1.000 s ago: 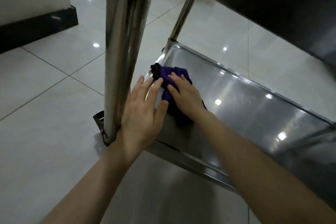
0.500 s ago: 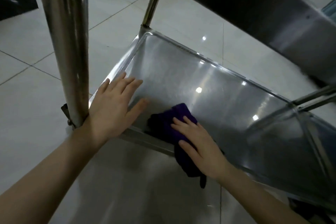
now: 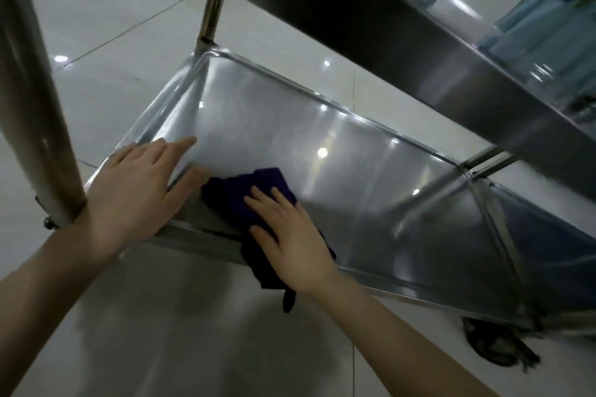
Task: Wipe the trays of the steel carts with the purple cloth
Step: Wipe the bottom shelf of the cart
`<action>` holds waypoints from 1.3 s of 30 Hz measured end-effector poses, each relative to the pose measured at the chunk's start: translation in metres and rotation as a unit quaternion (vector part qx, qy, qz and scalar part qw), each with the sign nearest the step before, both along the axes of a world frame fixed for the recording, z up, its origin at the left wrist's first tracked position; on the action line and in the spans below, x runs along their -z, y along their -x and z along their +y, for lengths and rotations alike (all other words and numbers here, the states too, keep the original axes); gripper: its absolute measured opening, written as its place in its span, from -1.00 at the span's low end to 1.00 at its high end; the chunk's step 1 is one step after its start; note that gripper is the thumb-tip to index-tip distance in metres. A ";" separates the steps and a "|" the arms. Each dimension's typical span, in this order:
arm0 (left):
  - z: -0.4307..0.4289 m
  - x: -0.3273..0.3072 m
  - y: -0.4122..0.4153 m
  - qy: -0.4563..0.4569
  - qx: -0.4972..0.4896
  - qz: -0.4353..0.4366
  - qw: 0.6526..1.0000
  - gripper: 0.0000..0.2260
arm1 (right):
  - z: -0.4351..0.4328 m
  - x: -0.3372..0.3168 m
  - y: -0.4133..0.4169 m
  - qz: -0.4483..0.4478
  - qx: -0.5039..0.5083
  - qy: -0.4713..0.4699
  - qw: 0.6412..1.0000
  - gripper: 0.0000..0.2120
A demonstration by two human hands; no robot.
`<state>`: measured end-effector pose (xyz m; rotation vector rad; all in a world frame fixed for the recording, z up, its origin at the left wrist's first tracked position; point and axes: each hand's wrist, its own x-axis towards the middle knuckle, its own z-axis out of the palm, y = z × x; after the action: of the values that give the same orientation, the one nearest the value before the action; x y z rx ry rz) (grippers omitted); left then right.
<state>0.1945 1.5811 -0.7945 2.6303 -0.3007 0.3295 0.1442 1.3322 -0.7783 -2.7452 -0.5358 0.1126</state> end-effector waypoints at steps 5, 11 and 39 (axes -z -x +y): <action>0.002 0.016 -0.008 -0.024 -0.012 0.004 1.000 -0.46 | -0.158 -0.009 0.039 0.001 0.318 -0.015 0.948 -0.57; -0.004 0.012 -0.008 -0.041 -0.025 0.004 0.999 -0.44 | -0.131 0.007 0.006 -0.032 0.341 0.048 0.938 -0.55; -0.190 -0.074 0.060 -0.218 0.254 0.029 0.942 -0.50 | -0.204 0.001 0.092 -0.119 0.136 0.093 0.979 -0.65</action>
<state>0.1347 1.3911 -0.7205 2.8388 -1.1171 0.0067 0.0524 1.1281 -0.7796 -3.0038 -0.2104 -0.2489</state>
